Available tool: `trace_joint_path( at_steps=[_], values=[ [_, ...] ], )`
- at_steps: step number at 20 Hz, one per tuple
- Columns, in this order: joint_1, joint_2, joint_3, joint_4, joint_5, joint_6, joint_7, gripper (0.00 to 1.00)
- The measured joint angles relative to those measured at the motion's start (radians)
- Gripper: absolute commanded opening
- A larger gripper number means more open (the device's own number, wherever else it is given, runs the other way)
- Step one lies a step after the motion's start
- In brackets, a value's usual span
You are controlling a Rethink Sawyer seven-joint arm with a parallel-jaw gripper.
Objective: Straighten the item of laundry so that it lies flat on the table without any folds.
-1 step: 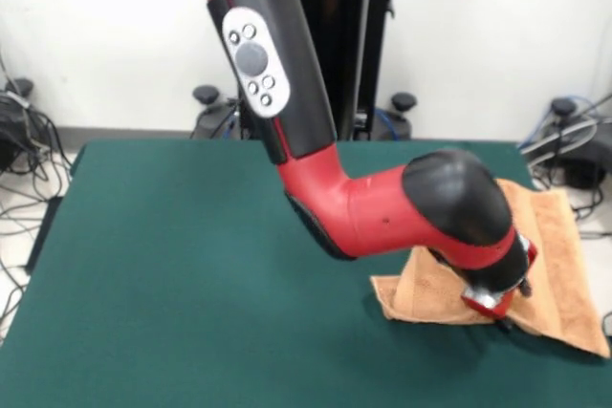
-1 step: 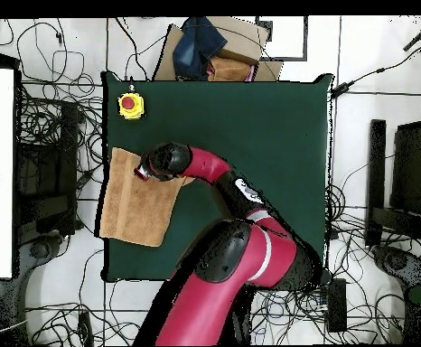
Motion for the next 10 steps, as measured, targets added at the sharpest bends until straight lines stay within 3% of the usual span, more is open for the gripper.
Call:
trace_joint_path(
  at_steps=[10],
  values=[
    [-0.020, -0.157, -0.125, 0.035, -0.096, -0.063, 0.000, 1.00]
  ],
)
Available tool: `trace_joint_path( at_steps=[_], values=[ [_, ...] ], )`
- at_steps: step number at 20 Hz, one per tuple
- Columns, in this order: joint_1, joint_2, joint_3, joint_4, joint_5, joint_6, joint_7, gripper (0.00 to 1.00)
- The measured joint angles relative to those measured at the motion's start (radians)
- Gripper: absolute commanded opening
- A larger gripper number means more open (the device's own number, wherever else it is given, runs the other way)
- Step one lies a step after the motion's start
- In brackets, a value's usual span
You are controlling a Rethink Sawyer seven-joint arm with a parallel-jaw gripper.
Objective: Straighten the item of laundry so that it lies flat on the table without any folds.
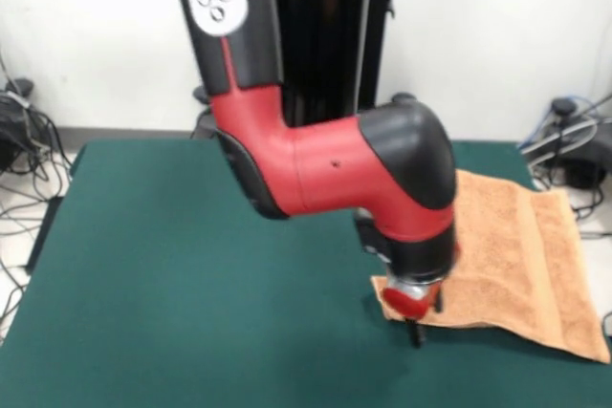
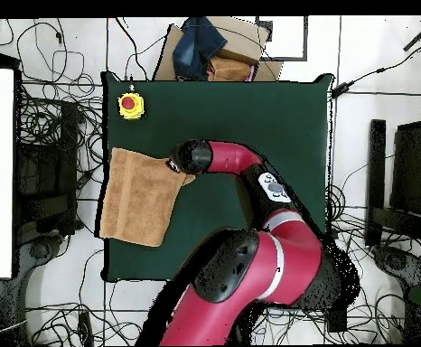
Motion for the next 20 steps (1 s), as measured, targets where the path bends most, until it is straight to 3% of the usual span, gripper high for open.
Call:
trace_joint_path(
  at_steps=[9, 20],
  values=[
    [-0.062, -0.061, -0.028, -0.005, -0.010, 0.001, 0.000, 1.00],
    [-0.088, 0.043, -0.028, -0.039, -0.011, 0.102, 0.000, 1.00]
  ],
)
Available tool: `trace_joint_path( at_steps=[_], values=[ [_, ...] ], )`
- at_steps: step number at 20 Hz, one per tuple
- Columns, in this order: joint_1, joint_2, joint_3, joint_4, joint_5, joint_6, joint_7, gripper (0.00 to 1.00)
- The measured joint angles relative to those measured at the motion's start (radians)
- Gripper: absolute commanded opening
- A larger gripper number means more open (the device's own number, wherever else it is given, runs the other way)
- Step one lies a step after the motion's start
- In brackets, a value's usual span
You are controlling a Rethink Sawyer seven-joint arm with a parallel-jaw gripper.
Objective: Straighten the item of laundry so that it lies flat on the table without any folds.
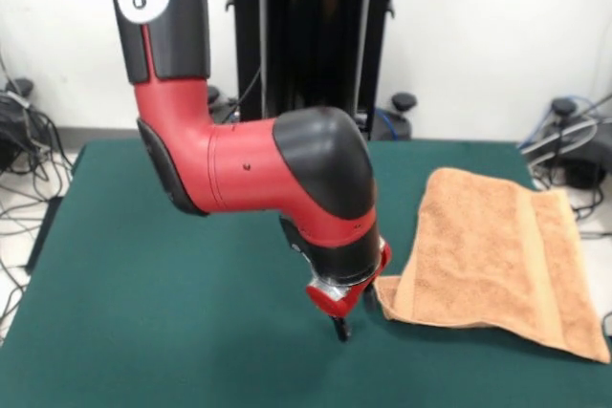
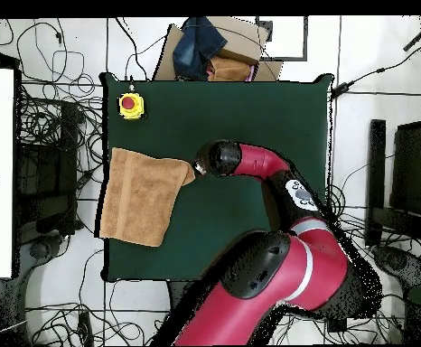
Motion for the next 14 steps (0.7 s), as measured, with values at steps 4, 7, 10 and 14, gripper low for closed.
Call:
trace_joint_path(
  at_steps=[4, 7, 10, 14],
  values=[
    [-0.012, 0.043, 0.009, -0.026, 0.006, 0.061, 0.000, 1.00],
    [-0.020, 0.053, 0.019, -0.054, 0.010, 0.117, 0.000, 1.00],
    [-0.026, 0.062, 0.031, -0.070, 0.010, 0.146, 0.000, 1.00],
    [-0.041, 0.072, 0.048, -0.080, 0.010, 0.169, 0.000, 1.00]
  ],
)
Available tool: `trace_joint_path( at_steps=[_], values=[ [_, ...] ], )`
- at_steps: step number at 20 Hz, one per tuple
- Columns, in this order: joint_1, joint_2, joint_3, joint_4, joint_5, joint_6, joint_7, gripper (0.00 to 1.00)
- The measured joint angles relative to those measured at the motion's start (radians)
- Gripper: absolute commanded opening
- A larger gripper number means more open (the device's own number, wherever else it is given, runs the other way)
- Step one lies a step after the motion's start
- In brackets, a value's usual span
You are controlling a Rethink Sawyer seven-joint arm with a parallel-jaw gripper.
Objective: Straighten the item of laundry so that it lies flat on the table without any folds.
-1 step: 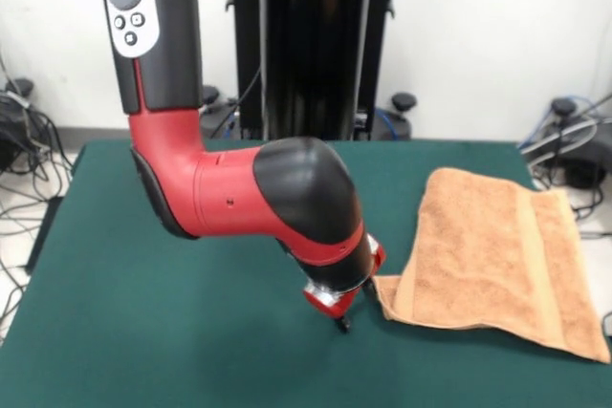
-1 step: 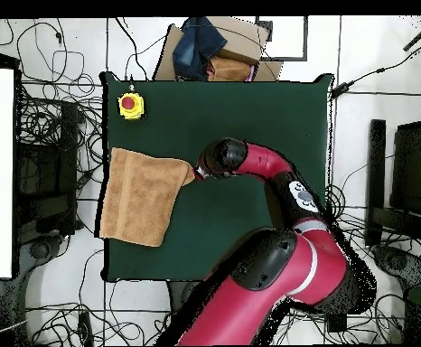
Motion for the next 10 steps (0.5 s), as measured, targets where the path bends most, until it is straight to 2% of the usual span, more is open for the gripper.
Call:
trace_joint_path(
  at_steps=[10],
  values=[
    [-0.029, 0.000, 0.021, 0.029, -0.002, 0.010, 0.000, 1.00]
  ],
)
